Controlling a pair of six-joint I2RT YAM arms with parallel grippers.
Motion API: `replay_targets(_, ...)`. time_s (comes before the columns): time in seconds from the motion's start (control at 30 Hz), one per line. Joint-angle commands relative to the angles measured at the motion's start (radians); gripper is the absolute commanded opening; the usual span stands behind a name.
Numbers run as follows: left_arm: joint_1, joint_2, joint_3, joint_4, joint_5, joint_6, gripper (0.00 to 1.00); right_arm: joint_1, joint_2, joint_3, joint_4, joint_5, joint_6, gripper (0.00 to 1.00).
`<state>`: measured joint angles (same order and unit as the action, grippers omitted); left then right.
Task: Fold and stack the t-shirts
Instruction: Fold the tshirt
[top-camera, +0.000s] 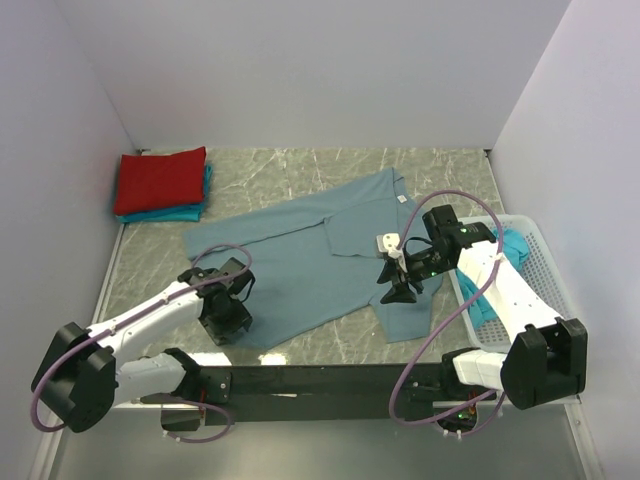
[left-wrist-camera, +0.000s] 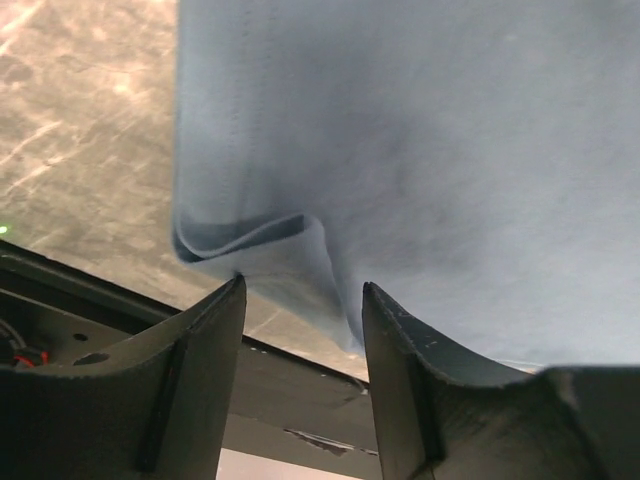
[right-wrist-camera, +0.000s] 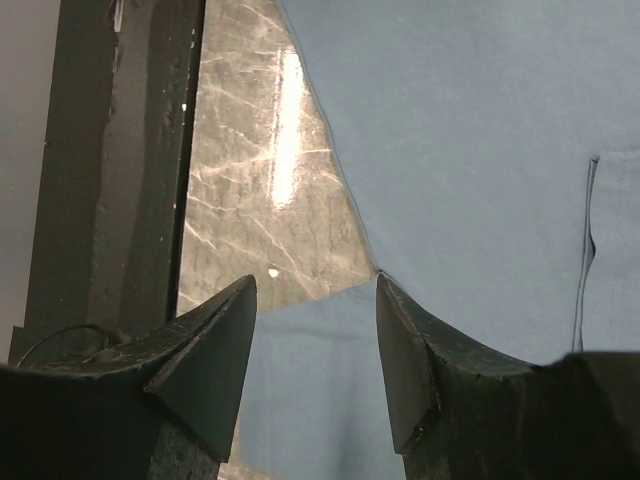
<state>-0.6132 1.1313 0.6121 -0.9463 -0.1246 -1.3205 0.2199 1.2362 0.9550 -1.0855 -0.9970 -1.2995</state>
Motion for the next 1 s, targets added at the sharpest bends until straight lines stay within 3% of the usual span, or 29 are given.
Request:
replay_targets(0.0,-0.005,-0.019,-0.017,-0.025,-0.001,0.012,0.55,-0.007,-0.03,-0.001,-0.013,-0.035,-0.02,0.58)
replay_targets(0.67,-0.003,-0.131,0.003,-0.121,0.008,0.009,0.37,-0.021,-0.04,-0.001,-0.036,-0.045,-0.044,0.58)
replay_targets(0.97,-0.003,-0.085,0.017,-0.095,-0.018,0.018,0.26,-0.027,-0.04,0.004,-0.054,-0.051,-0.057,0.58)
